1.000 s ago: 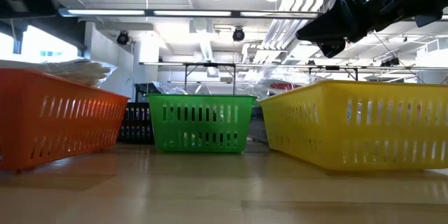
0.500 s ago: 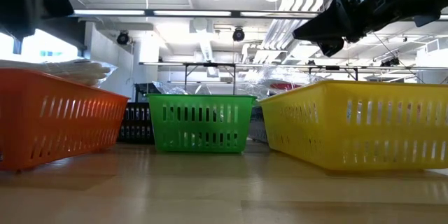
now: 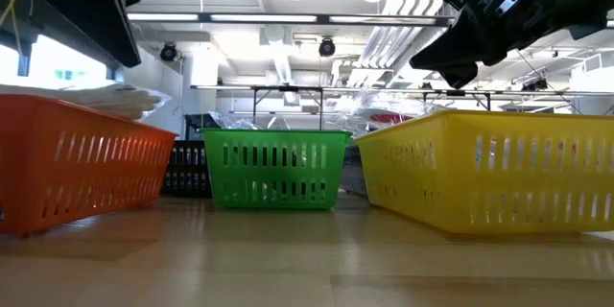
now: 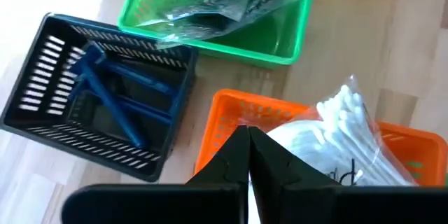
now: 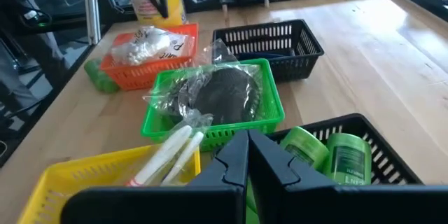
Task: Pick & Place Travel size toiletries
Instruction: Adjust the blue bin on the table
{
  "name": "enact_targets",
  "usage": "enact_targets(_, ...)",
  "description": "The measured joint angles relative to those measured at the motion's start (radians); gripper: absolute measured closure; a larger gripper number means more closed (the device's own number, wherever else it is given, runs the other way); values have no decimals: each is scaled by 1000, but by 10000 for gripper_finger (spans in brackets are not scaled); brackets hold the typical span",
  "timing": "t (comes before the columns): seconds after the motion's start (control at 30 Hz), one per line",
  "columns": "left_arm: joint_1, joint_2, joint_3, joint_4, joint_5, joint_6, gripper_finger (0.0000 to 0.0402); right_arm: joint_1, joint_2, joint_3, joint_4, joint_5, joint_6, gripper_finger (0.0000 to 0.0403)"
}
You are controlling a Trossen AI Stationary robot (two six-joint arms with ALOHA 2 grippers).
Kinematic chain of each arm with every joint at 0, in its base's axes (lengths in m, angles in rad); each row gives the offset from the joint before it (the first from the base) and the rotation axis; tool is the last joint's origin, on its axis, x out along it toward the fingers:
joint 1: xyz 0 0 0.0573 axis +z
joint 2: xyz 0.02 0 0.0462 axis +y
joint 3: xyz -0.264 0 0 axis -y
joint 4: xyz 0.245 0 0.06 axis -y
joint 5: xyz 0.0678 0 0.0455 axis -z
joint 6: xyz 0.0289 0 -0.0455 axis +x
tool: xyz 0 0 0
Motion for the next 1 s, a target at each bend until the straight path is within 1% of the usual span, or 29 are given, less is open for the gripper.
enact_targets(0.17,23,-69,-114,74,23,20,401,0,0,0,1,0,-6,400)
enact_targets(0.27,55,-106,-193,198,90,78,401,0,0,0,1,0,-15,400)
enact_targets(0.4,120,-122,-272,301,155,133,401,0,0,0,1,19,-17,400)
enact_targets(0.63,225,-128,-295,317,277,224,401,-1,0,0,-6,41,-17,400)
enact_targets(0.83,278,-133,-295,330,283,285,401,-1,0,0,-7,45,-25,400)
enact_targets(1.0,320,-132,-310,354,324,322,402,-1,0,0,-7,45,-25,400)
